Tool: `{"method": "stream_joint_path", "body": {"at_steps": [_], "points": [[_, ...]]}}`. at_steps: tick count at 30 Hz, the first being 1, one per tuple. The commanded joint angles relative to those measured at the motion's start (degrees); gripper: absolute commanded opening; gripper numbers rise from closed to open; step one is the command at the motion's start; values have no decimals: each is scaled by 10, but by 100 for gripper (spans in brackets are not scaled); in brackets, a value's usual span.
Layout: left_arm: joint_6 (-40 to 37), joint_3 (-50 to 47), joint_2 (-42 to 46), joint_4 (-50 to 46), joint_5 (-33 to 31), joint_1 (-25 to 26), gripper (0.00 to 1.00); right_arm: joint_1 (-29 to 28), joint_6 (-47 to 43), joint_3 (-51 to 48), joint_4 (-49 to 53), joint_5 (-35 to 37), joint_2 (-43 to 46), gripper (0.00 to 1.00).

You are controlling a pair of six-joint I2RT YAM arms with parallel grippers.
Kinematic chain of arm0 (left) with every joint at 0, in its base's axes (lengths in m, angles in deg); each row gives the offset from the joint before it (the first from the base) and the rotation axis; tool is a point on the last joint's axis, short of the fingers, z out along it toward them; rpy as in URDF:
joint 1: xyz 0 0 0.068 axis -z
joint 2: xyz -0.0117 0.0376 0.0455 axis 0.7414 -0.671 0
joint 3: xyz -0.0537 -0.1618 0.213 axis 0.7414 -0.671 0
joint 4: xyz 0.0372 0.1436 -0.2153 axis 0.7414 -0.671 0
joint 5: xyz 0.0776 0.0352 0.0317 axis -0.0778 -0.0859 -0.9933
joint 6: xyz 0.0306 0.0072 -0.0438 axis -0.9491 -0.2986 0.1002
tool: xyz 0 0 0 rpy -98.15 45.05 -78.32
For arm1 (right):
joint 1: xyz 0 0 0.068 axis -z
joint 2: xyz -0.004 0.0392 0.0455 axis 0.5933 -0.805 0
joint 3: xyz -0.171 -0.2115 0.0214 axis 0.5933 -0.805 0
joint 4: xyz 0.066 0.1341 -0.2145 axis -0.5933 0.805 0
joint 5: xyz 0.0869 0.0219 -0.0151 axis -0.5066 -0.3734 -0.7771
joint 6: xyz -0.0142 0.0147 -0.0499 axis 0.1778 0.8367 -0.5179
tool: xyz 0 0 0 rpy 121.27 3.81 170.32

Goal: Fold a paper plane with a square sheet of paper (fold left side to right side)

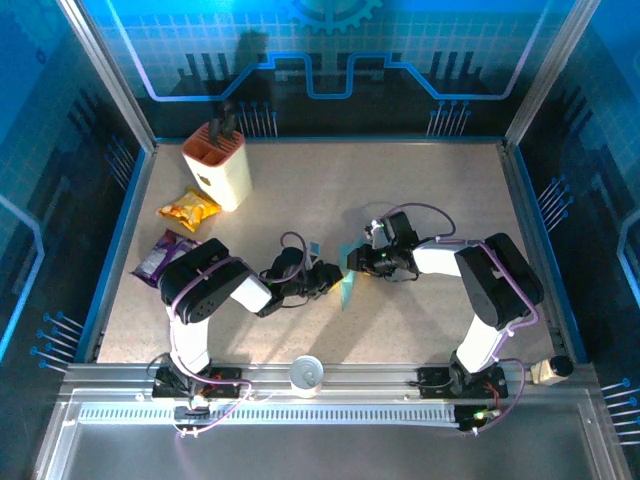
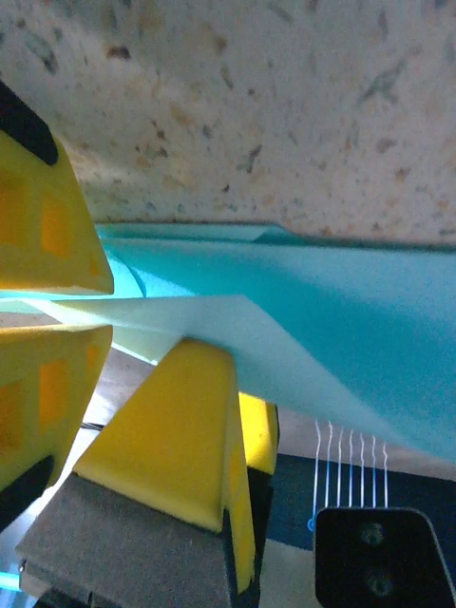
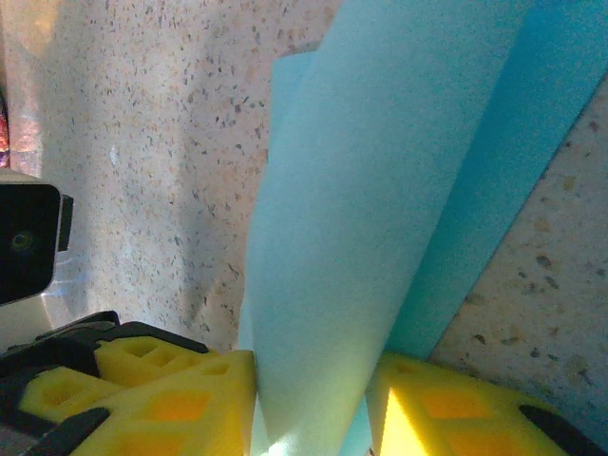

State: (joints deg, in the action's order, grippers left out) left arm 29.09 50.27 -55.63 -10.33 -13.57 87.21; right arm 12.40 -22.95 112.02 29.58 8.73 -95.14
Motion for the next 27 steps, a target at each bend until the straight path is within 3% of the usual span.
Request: {"method": "stream_joint_path", "body": {"at_steps": [1,12,27], "points": [[-13,4,-7,-25,-10,-5,13,-7,-10,0,40,23,-16,37],[-22,-3,-3,-44,-23,-9,3,-7,-12,2,45,27,-18,37],[-35,-11,-7,-76,-35,-13,0,-7,-6,0,40,16,7,37]]}}
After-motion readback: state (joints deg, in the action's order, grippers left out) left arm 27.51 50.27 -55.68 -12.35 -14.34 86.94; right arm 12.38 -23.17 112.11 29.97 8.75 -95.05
